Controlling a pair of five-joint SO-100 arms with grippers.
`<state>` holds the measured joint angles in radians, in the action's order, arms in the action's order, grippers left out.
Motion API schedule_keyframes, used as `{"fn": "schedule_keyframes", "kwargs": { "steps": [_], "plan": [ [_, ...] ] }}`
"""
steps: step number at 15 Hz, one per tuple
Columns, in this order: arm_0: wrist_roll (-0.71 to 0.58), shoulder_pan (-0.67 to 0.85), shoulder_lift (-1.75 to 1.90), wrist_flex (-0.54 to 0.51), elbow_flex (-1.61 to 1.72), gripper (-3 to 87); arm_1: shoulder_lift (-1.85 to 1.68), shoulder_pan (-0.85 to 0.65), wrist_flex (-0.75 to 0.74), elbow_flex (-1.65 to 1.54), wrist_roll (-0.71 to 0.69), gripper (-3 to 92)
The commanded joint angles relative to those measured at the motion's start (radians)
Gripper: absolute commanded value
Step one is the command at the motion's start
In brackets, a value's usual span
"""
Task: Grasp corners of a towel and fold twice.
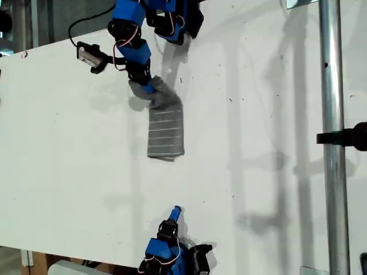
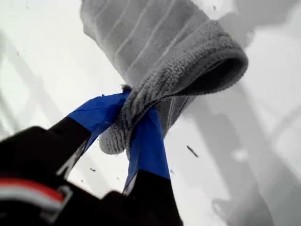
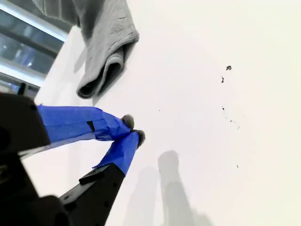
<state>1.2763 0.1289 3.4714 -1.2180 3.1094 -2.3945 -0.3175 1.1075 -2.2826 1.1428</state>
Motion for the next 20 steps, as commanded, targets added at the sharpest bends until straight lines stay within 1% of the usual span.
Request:
{"fn": "schedule_keyframes", "kwargs": {
  "steps": [1,2,3,4,5,6,7,8,9,10,11,12,13,14,15,16,17,18,20],
  "plan": [
    [-0.005,0.009,0.005,0.003,0.009,-0.7,0.337,0.054,-0.275,0.179,-0.026,-0.2],
    [-0.005,0.009,0.005,0.003,0.009,-0.7,0.499,0.063,-0.370,0.239,-0.026,-0.2],
    [-0.003,0.011,0.005,0.003,0.009,-0.7,0.646,0.072,-0.434,0.308,-0.026,-0.2],
    [-0.005,0.011,0.005,0.003,0.009,-0.7,0.765,0.087,-0.474,0.385,-0.029,-0.2],
    [-0.003,0.008,0.005,0.003,0.009,-0.7,0.856,0.095,-0.476,0.465,-0.029,-0.1],
    [-0.003,0.006,0.005,0.002,0.009,-0.7,0.890,0.095,-0.443,0.535,-0.040,12.0],
    [-0.003,0.006,0.005,0.000,0.009,-0.7,0.879,0.091,-0.443,0.586,-0.112,37.6],
    [-0.005,0.006,0.005,0.002,0.009,-0.7,0.818,0.084,-0.506,0.594,-0.160,31.9],
    [-0.009,0.011,0.005,0.002,0.009,-0.7,0.746,0.077,-0.598,0.589,-0.195,16.0],
    [-0.009,0.012,0.005,0.003,0.009,-0.7,0.687,0.066,-0.683,0.584,-0.199,13.0],
    [-0.009,0.011,0.005,0.003,0.009,-0.7,0.643,0.060,-0.713,0.591,-0.221,13.3],
    [-0.006,0.009,0.005,0.003,0.009,-0.7,0.600,0.048,-0.673,0.584,-0.222,11.8],
    [0.003,0.006,0.005,0.000,0.009,-0.7,0.535,0.035,-0.581,0.548,-0.222,11.8],
    [0.023,0.006,0.005,-0.009,0.009,-0.4,0.454,0.018,-0.456,0.477,-0.221,11.7],
    [0.046,0.005,0.005,-0.017,0.009,-0.1,0.359,0.002,-0.345,0.365,-0.207,7.1],
    [0.072,0.003,0.005,-0.023,0.009,0.0,0.238,-0.005,-0.285,0.206,-0.196,4.7],
    [0.126,0.003,0.005,-0.048,0.009,2.3,0.097,-0.005,-0.224,0.040,-0.141,4.0],
    [0.170,0.002,0.005,-0.066,0.009,2.6,-0.038,-0.006,-0.156,-0.101,-0.077,1.6],
    [0.199,-0.008,0.003,-0.071,0.009,-0.7,-0.374,-0.005,-0.011,-0.341,0.032,-0.2]
  ]
}}
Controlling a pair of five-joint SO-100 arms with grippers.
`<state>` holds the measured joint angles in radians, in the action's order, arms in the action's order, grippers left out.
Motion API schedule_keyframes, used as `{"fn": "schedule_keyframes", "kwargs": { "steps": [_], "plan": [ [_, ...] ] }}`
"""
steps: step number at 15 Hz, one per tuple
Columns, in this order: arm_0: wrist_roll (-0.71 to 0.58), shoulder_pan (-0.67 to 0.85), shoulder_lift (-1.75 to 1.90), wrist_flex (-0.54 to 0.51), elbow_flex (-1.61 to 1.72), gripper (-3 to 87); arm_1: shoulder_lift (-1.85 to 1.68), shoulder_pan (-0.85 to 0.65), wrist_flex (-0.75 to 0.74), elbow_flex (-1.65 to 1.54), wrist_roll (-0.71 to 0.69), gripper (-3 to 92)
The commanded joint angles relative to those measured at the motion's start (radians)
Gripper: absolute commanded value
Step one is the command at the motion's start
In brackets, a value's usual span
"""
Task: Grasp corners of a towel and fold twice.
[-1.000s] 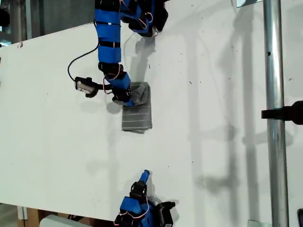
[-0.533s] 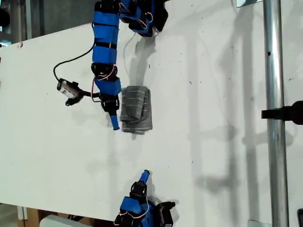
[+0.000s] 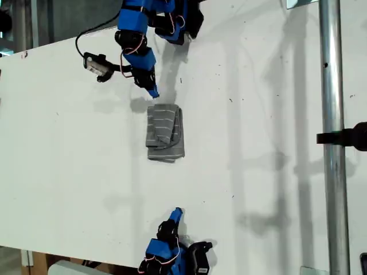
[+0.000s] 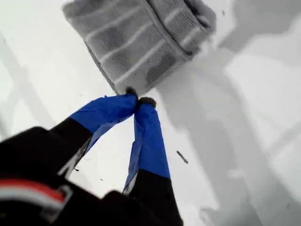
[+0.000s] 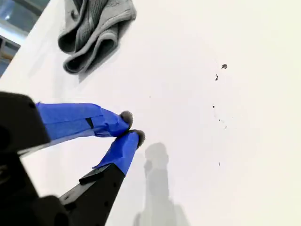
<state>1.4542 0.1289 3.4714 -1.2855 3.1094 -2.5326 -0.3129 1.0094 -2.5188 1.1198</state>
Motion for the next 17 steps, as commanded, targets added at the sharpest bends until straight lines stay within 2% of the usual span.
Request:
{"fn": "schedule_keyframes", "kwargs": {
  "steps": [1,3,4,5,6,7,17],
  "plan": [
    [0.015,-0.017,0.003,-0.003,0.009,-0.7,-0.357,-0.017,0.163,-0.170,0.089,-0.2],
    [-0.020,-0.021,0.003,-0.003,0.009,-0.7,-0.568,-0.055,0.252,-0.291,0.176,-0.2],
    [-0.052,-0.038,0.002,-0.003,0.009,-0.7,-0.747,-0.100,0.371,-0.379,0.336,-0.2],
    [-0.160,-0.054,0.002,-0.005,0.009,-0.5,-0.753,-0.123,0.459,-0.360,0.388,5.7],
    [-0.356,-0.060,0.002,-0.005,0.009,-0.5,-0.756,-0.115,0.454,-0.374,0.391,11.7],
    [-0.526,-0.058,0.002,0.002,0.011,-0.4,-0.756,-0.106,0.456,-0.371,0.383,11.7],
    [-0.502,-0.054,0.002,-0.002,0.011,-0.5,-0.756,-0.087,0.456,-0.371,0.383,11.7]
  ]
}}
